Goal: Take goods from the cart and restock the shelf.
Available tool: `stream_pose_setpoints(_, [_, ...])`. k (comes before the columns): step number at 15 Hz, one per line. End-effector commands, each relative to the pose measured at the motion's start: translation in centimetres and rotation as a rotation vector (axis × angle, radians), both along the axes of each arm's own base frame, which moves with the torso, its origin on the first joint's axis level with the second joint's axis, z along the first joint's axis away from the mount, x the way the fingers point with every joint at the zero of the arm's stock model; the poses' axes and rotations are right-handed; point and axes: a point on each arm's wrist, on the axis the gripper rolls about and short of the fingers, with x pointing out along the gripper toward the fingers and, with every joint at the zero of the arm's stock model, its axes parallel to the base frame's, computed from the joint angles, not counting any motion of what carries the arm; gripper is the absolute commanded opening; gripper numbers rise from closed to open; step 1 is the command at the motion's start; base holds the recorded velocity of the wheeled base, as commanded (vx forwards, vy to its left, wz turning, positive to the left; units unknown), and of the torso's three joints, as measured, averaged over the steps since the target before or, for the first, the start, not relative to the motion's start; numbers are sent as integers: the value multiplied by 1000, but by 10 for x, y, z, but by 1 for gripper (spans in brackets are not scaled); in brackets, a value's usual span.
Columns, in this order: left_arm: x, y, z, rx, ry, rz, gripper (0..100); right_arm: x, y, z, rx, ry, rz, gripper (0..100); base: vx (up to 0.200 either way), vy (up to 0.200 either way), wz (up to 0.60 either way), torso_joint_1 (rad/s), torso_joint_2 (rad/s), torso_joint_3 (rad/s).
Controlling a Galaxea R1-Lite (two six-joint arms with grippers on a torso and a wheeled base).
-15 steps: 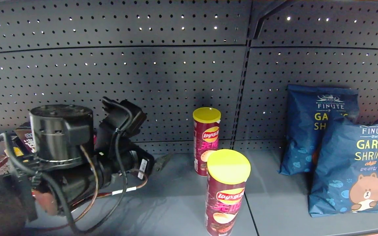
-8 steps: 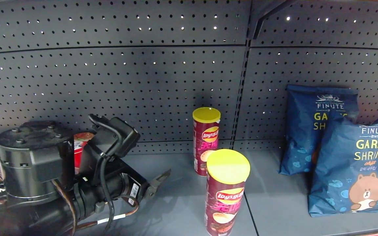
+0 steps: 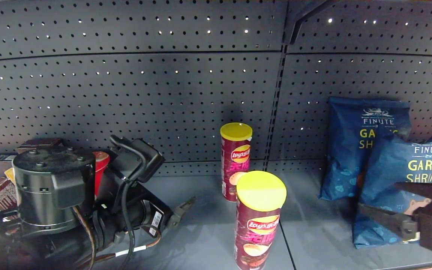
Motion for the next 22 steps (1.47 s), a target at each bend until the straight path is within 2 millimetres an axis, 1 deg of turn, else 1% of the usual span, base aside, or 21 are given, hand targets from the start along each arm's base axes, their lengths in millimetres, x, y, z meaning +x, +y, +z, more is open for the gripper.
stream_pose_setpoints(1, [1,0,-3,6,8,2,100,26,52,-32,-47,145,79,100,0,0,0,0,0,0])
stream_pose_setpoints(2, [0,0,-5,12,15,2,100,30,58,-34,-36,140,85,100,0,0,0,0,0,0])
stream_pose_setpoints(4, [-1,1,-9,21,28,0,100,38,64,-43,-58,168,73,100,0,0,0,0,0,0])
stream_pose_setpoints(8, [4,-3,-11,25,32,0,100,40,70,-59,-98,220,86,100,0,0,0,0,0,0])
stream_pose_setpoints(11, [6,-4,-11,18,22,0,100,41,76,-60,-104,224,102,100,0,0,0,0,0,0])
stream_pose_setpoints(15, [5,-4,-13,22,27,0,100,37,88,-61,-105,215,151,100,0,0,0,0,0,0])
stream_pose_setpoints(19, [4,-3,-14,25,30,1,100,47,99,-55,-90,193,145,100,0,0,0,0,0,0])
stream_pose_setpoints(22, [4,-3,-15,28,32,4,100,47,101,-55,-91,192,150,100,0,0,0,0,0,0])
